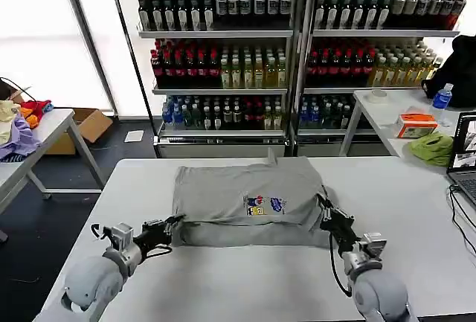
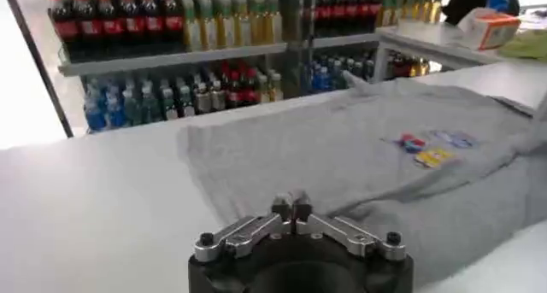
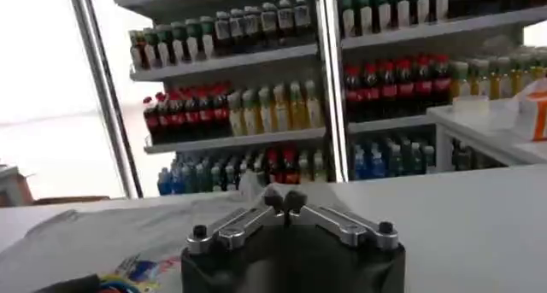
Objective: Fold and organize the clothes.
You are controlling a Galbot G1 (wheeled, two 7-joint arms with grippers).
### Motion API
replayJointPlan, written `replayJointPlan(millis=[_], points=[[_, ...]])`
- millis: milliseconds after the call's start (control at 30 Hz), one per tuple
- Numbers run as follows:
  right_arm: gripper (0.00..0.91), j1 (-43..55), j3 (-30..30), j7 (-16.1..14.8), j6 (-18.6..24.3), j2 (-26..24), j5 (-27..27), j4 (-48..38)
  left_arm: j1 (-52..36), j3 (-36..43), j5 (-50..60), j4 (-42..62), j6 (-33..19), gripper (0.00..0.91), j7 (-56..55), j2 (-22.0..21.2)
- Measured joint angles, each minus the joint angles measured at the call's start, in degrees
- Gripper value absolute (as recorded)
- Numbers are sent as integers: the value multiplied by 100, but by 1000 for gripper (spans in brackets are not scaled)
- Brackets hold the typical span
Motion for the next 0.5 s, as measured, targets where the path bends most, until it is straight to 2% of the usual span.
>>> replayJointPlan(millis=[267,500], points=[[907,274,-62,6,-69,40,-100,-304,-289,-32,-136,279,34,907,-228,-77],[907,122,183,81,-238,-60,-40,-80,-202,-273,-97,179,8,907,-353,-78]])
